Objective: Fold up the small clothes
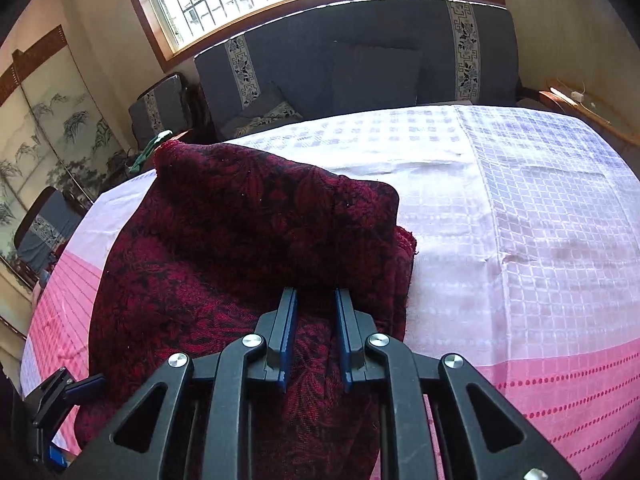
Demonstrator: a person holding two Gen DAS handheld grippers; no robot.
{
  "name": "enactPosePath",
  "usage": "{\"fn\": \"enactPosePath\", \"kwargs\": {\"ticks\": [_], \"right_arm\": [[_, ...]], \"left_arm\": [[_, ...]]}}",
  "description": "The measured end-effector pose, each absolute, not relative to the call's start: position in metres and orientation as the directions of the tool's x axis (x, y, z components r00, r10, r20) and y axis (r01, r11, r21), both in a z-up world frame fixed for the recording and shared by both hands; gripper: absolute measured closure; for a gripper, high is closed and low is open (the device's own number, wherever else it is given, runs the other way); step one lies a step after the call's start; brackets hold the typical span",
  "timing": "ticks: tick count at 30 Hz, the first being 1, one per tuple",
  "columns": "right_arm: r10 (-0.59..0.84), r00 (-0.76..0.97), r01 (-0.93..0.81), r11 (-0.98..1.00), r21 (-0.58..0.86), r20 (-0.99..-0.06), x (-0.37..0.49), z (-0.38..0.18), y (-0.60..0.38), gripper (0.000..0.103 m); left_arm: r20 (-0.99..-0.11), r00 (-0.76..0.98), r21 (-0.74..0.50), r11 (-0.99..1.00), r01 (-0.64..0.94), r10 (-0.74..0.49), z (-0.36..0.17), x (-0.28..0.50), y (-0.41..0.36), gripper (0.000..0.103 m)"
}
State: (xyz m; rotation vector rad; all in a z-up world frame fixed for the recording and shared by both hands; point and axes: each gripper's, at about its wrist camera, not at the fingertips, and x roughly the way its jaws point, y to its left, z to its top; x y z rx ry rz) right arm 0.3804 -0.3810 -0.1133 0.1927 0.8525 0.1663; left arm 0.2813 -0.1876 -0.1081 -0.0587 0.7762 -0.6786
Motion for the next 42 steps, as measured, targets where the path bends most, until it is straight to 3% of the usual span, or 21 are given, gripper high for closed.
{"fn": "enactPosePath", "kwargs": {"ticks": [6,11,16,22,27,29,34,42], "right_arm": [[0.223,0.675,-0.068,0.968,0.242,-0.703,0.370,-0.103,-0.382,0.087],[0.177,0.746,-0.110,0.984,0.144,-0.642,0.326,-0.075,-0.364,0.080],[0.122,0.745,-0.150,0.989,0.013,-0.656,0.288,-0.082,-0.340,0.080],[0.049,0.718,-0.093,0.995,-0.027,-0.694,0.279,-0.102,-0.344,0.081],[0.065,0.727,-0.068,0.997,0.023,-0.684,0.279,-0.110,-0.357,0.073],[0.066,0.731,-0.052,0.998,0.042,-0.679,0.279,-0.112,-0.364,0.064],[0.070,0.727,-0.025,0.997,0.076,-0.683,0.282,-0.114,-0.374,0.053],[0.056,0.726,-0.015,0.998,0.066,-0.685,0.283,-0.114,-0.373,0.050]], "left_arm": [[-0.637,0.526,-0.260,0.799,0.542,-0.564,-0.109,0.280,-0.191,0.011],[-0.639,0.536,-0.253,0.809,0.531,-0.552,-0.111,0.279,-0.192,0.010],[-0.642,0.540,-0.239,0.812,0.533,-0.543,-0.111,0.280,-0.195,0.009],[-0.647,0.550,-0.212,0.817,0.536,-0.528,-0.111,0.278,-0.199,0.008],[-0.649,0.556,-0.194,0.820,0.538,-0.519,-0.113,0.278,-0.200,0.008],[-0.649,0.558,-0.191,0.820,0.539,-0.518,-0.114,0.278,-0.199,0.008],[-0.645,0.562,-0.187,0.820,0.541,-0.518,-0.114,0.277,-0.199,0.008],[-0.565,0.580,-0.295,0.800,0.523,-0.587,-0.093,0.270,-0.164,0.008]]}}
